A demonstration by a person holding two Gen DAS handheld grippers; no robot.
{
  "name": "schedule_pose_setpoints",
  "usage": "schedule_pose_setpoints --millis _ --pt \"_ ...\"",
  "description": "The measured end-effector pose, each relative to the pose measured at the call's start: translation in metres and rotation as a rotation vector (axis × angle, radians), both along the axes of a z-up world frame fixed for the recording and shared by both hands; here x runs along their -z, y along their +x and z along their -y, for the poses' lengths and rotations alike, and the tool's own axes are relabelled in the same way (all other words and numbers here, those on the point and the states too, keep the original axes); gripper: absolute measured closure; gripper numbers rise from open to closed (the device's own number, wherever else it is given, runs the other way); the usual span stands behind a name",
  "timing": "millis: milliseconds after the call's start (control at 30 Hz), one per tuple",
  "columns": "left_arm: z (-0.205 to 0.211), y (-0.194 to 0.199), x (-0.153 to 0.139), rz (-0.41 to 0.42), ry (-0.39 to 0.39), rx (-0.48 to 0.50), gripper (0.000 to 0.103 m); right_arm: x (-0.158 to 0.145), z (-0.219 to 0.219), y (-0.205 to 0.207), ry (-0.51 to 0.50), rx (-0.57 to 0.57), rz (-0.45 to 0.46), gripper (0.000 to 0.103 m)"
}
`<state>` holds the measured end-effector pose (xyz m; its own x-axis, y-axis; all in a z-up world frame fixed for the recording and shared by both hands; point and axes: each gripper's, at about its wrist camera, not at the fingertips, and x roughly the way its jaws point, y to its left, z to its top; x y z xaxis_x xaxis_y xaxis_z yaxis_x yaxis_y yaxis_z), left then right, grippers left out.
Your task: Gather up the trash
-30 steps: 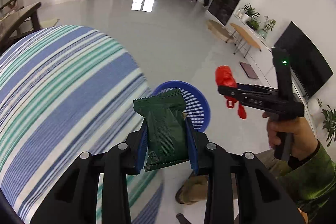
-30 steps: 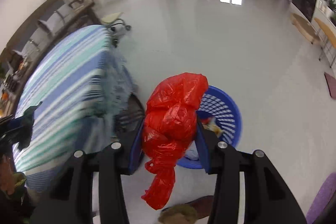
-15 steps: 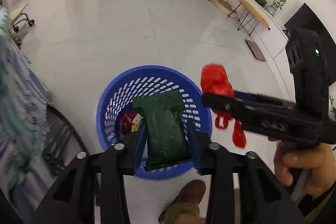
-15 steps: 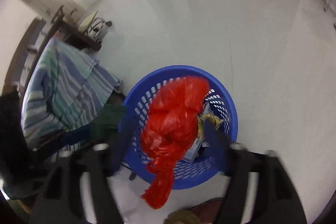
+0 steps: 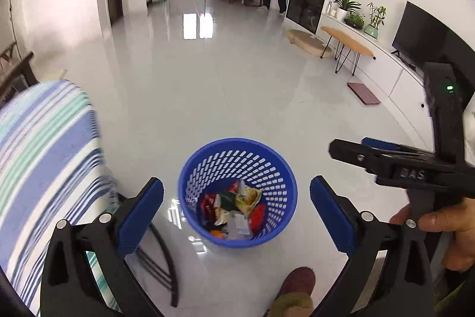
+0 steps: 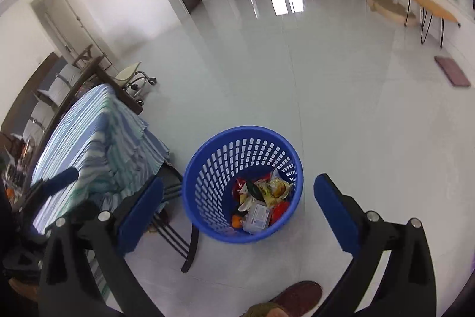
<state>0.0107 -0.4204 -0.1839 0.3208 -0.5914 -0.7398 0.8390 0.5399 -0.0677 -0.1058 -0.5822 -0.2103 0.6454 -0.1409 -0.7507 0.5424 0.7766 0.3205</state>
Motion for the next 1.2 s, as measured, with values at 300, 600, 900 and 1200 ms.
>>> schedule_pose_setpoints --millis 300,600,900,1200 --pt "-0.035 -0.053 -0.001 0.187 0.099 -0.051 0.005 -0.029 -0.049 -0.05 -0.179 0.108 -0.018 0.005" --pt "-0.047 -0.044 -0.011 0.072 0.117 -0.094 0.005 -0.026 -0.063 -0.044 -0.154 0.032 -0.096 0.005" --pt "-0.042 -0.039 -0.014 0.028 0.161 -0.104 0.005 -0.028 -0.067 -0.042 -0.14 0.012 -0.115 0.005" --pt "-0.043 -0.034 -0.017 0.02 0.18 -0.124 0.005 -0.029 -0.072 -0.04 -0.15 -0.013 -0.138 0.005"
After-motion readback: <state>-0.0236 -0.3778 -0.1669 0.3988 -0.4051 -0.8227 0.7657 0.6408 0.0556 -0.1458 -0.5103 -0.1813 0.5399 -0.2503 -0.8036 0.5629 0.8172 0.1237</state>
